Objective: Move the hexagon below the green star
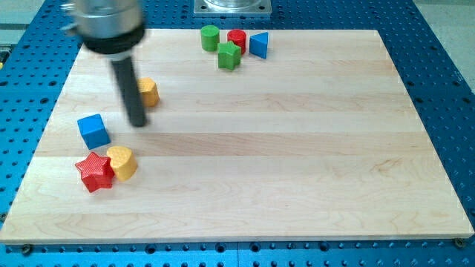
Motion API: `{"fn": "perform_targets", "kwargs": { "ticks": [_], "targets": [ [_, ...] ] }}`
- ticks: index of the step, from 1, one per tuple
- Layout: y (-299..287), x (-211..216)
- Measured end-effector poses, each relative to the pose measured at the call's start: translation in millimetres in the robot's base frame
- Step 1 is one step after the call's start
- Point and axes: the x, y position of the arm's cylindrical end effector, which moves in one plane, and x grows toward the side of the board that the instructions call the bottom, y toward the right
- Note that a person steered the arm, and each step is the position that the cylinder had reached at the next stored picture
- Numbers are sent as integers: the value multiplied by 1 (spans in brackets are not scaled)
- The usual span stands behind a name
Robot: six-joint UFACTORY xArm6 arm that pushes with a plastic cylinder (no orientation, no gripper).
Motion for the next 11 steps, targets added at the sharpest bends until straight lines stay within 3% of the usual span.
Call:
{"fn": "perform_targets", "kwargs": {
  "ticks": [1,3,4,6,8,10,11],
  "targets": [
    [-8,-41],
    [109,-47],
    [71,-52],
    [132,-71],
    [78,-118],
    [145,-109],
    [102,-132]
  ]
}}
